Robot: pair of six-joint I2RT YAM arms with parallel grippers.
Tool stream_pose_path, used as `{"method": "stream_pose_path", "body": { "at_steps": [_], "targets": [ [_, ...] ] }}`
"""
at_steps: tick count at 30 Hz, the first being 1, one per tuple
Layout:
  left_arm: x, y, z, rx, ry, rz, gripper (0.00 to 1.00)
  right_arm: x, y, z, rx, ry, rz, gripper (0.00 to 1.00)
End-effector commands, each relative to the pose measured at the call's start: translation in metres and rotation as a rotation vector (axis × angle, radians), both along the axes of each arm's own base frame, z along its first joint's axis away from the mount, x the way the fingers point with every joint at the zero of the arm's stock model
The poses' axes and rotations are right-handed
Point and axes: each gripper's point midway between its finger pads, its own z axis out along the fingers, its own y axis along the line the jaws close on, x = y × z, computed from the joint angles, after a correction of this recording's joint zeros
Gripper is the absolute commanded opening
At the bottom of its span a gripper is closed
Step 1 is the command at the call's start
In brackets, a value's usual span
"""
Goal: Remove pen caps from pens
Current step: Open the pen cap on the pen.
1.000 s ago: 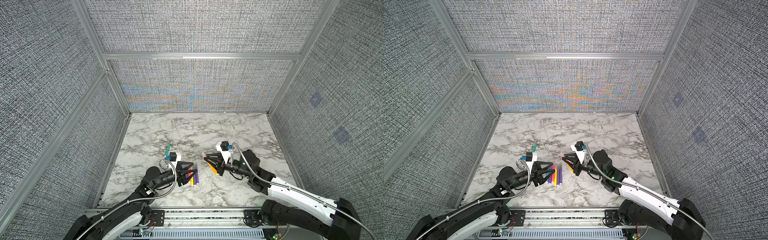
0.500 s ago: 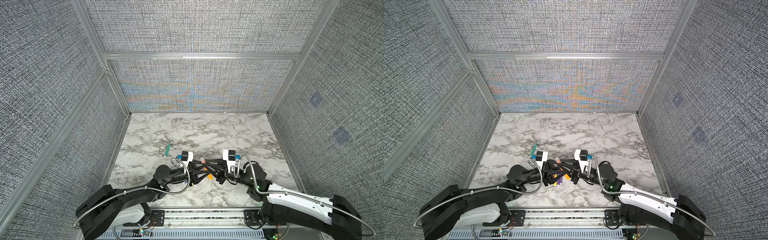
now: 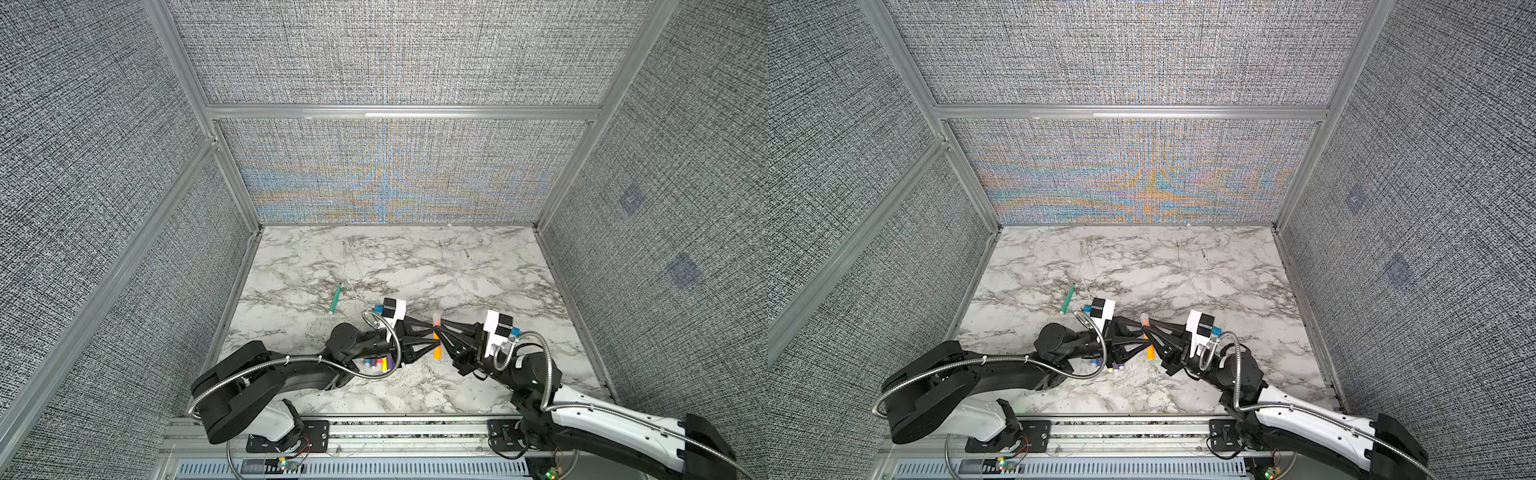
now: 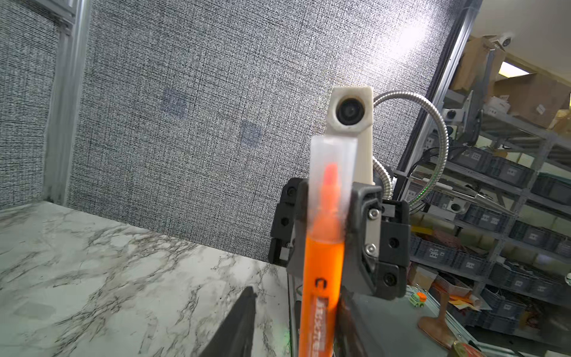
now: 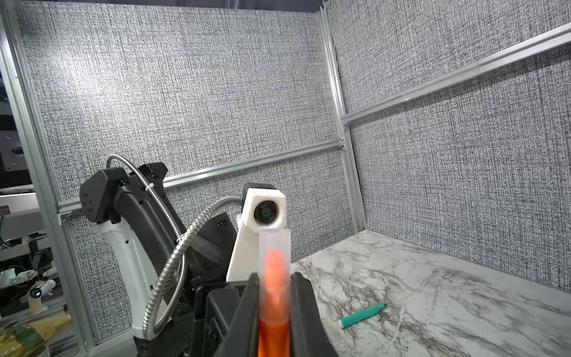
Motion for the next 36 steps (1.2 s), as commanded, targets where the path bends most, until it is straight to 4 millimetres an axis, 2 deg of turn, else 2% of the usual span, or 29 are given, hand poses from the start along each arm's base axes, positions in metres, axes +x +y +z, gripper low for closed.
{"method": "stream_pose_path", "body": {
  "at_steps": [1,8,16,22,26,29,31,34,36],
  "targets": [
    [-0.004,-0.006,-0.002,0.028,-0.039,-0.003,0.43,-0.002,-0.013,0.016,0.059,-0.038,-0.036,0.01],
    [-0.005,-0.019,-0.006,0.098,-0.054,0.014,0.43,-0.003,-0.022,0.023,0.088,-0.048,-0.057,0.0],
    [-0.005,-0.027,-0.005,0.11,-0.054,0.015,0.41,0.001,-0.022,0.016,0.087,-0.034,-0.076,0.0],
    [-0.002,-0.029,-0.01,0.134,-0.033,0.03,0.15,0.004,-0.023,0.015,0.077,-0.03,-0.096,0.0],
    [0.013,-0.008,-0.024,0.2,0.002,0.18,0.06,0.011,-0.034,0.01,0.04,-0.009,-0.171,0.0],
    [0.026,0.009,-0.047,0.343,0.036,0.307,0.02,0.014,-0.049,0.005,0.01,-0.001,-0.243,0.0],
    [0.026,0.016,-0.054,0.418,0.04,0.336,0.01,0.014,-0.057,0.004,-0.008,0.006,-0.271,0.01],
    [0.024,0.025,-0.059,0.518,0.024,0.371,0.01,0.013,-0.062,0.0,-0.035,0.02,-0.28,0.06],
    [0.025,0.032,-0.061,0.574,0.018,0.404,0.01,0.01,-0.062,-0.001,-0.046,0.02,-0.266,0.15]
  ]
}}
